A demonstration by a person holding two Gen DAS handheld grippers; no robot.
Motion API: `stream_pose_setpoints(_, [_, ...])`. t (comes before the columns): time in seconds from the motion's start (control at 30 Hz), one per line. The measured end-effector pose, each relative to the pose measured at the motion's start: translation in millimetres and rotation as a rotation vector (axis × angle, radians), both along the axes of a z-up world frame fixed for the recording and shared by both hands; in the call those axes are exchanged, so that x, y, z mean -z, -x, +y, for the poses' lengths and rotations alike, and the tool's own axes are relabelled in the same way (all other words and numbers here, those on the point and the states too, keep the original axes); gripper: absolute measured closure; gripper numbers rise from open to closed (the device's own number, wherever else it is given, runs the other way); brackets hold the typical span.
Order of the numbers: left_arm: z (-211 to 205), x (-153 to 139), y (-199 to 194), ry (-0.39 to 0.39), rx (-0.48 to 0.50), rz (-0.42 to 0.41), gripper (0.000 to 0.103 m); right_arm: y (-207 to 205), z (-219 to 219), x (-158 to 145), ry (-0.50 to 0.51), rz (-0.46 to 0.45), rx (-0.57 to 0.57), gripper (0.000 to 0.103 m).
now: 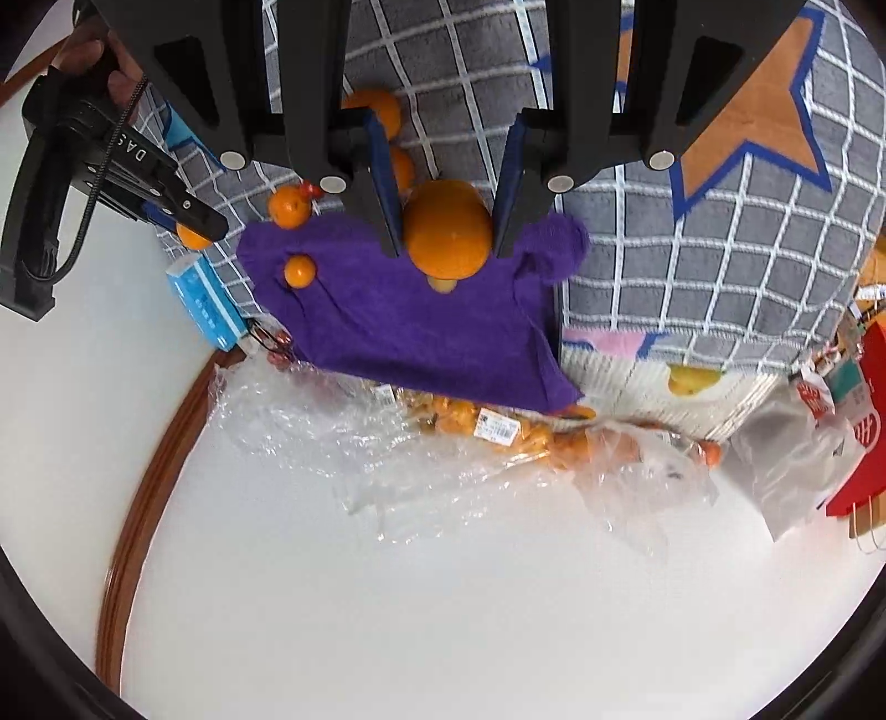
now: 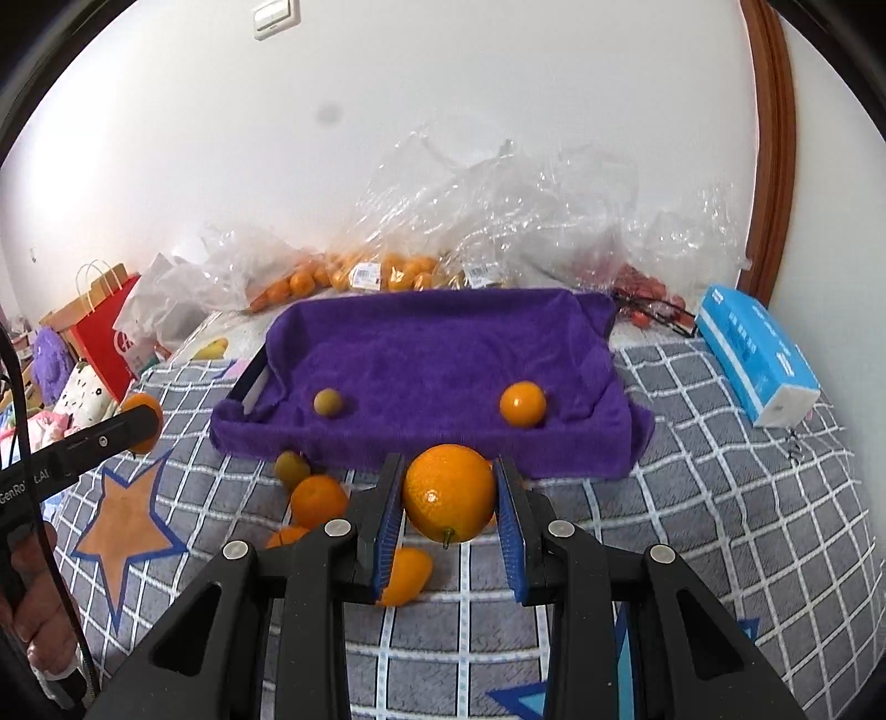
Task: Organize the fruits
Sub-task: 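Close both tools on the oranges and lift them toward the towel, then carry both held oranges over the purple towel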
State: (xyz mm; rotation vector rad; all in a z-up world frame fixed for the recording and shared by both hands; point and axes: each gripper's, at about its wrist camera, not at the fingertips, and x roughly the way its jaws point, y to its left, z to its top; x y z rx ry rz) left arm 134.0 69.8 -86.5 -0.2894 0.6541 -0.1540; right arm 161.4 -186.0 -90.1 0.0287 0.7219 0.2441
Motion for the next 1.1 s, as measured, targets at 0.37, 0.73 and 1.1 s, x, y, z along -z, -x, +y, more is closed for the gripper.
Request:
stream_pose_setpoints(0.37, [-8, -13, -53, -0.012, 0.019, -0.026, 0.072, -46, 9, -23, 0.008, -0.051, 0.007, 0.071])
stream_pose_setpoints(0.73, [-5, 8, -95, 0.008, 0.012, -0.062, 0.072, -98, 9, -8, -0.030, -0.041, 0.023, 0.071])
stream_pose_setpoints(1.1, [-7, 36, -103, -0.005, 0.007, -0.050, 0.072, -121, -10, 41, -0.050, 0.051, 0.060, 0.071])
